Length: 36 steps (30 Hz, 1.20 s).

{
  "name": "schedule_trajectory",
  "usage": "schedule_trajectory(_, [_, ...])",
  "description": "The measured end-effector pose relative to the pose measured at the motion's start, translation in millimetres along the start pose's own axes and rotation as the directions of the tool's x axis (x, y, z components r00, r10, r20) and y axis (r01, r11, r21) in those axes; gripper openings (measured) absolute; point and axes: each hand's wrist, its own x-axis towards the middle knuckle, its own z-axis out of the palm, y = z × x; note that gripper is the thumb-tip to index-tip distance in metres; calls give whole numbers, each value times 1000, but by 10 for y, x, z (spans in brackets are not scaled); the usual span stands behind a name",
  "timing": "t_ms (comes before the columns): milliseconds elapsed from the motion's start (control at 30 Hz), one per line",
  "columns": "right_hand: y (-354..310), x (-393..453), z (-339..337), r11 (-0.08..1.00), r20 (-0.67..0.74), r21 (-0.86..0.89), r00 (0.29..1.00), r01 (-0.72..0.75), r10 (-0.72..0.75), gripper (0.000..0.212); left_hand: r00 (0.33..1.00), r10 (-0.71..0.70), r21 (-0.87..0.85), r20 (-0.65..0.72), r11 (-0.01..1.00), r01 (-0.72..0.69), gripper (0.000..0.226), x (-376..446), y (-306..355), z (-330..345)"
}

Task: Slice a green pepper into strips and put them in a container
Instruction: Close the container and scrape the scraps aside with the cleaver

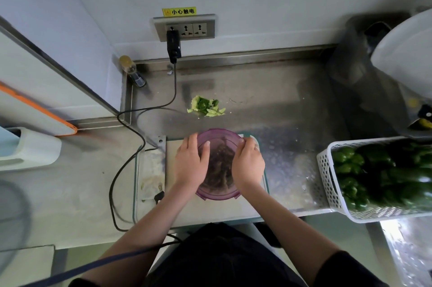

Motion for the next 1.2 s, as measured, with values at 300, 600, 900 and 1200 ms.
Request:
schedule_trajectory(300, [-16,290,-332,880,170,461,985,-115,40,45,998,-54,10,35,998,54,66,30,-79,-121])
schedule_trajectory(600, [13,-233,-8,660,102,661,914,-356,392,39,991,62,-179,122,983,-39,41,311,11,-37])
schedule_trajectory(900, [124,192,-121,697,250,633,941,-337,227,41,936,-252,-478,245,809,343,40,206,2,-104])
schedule_trajectory(1200, [347,107,-332,386,532,758,841,-526,101,39,674,-262,-660,690,154,735,24,174,-26,-314])
